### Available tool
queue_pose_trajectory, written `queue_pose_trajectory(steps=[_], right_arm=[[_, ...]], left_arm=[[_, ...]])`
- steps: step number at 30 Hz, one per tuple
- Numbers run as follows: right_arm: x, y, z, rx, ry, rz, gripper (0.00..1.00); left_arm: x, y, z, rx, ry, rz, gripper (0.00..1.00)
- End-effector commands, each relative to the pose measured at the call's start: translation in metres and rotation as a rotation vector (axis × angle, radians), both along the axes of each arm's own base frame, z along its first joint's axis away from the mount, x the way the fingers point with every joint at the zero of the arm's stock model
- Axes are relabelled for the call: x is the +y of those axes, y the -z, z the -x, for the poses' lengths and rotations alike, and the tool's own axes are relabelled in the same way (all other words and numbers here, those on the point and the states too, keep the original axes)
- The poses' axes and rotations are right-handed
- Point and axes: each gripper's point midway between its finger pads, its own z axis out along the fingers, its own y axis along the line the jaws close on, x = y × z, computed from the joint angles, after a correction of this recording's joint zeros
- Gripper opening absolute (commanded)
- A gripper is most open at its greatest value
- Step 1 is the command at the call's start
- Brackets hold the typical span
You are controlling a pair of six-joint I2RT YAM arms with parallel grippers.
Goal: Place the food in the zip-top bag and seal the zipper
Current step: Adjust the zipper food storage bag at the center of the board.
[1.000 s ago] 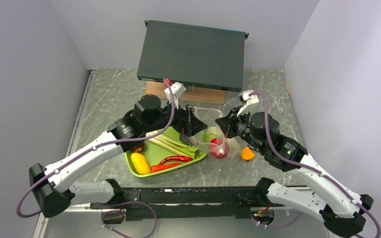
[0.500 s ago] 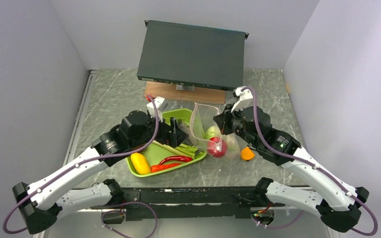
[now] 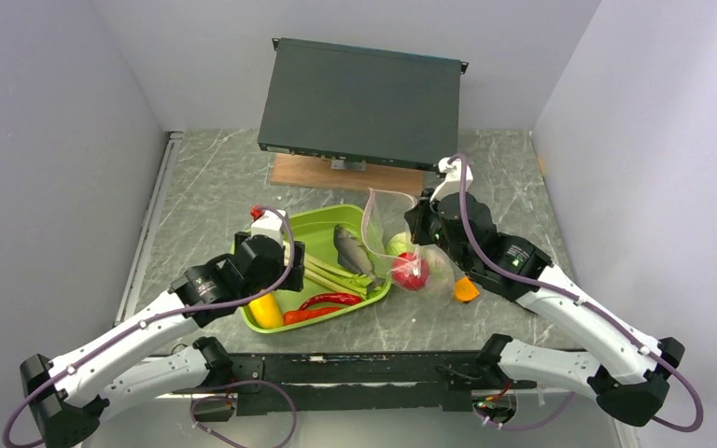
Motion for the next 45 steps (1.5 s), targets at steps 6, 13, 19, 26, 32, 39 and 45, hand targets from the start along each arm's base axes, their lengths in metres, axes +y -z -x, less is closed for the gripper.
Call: queue_pose_trajectory(steps=[6,13,19,26,32,39,45], right_arm=[[-0.011,-0.007,-0.010,0.019,0.125,0.002,0.00],[-0.022,-0.024,-0.013,-0.025,0.164,0.014,0.00],[-0.035,-0.048,-0.013,-0.081,0.178,0.043,0.00],[-0.016,-0.049,-0.011,-0.094,0.077,0.036,0.00],[0.011,-0.028,-0.010,-0.073,-0.042,0.027,0.00],[0.032,-0.009,-0.009,-0.076,-0.135,0.017,0.00],[0.039,-0.023,-0.004,-0.114,-0.198,-0.003,0.00]], left_arm=[[0.032,0.026,0.001,-0.005,-0.122,-0.074,1.00],[0.035,0.033,0.008,0.014,-0.123,-0.054,1.00],[0.039,0.024,0.005,0.003,-0.155,-0.056,1.00],[0.036,0.019,0.008,0.017,-0.187,0.031,1.00],[0.040,0.025,0.011,0.026,-0.233,0.074,1.00],[0.043,0.039,-0.005,0.047,-0.289,-0.048,1.00],[0.046,0.057,-0.024,0.119,-0.298,-0.155,1.00]])
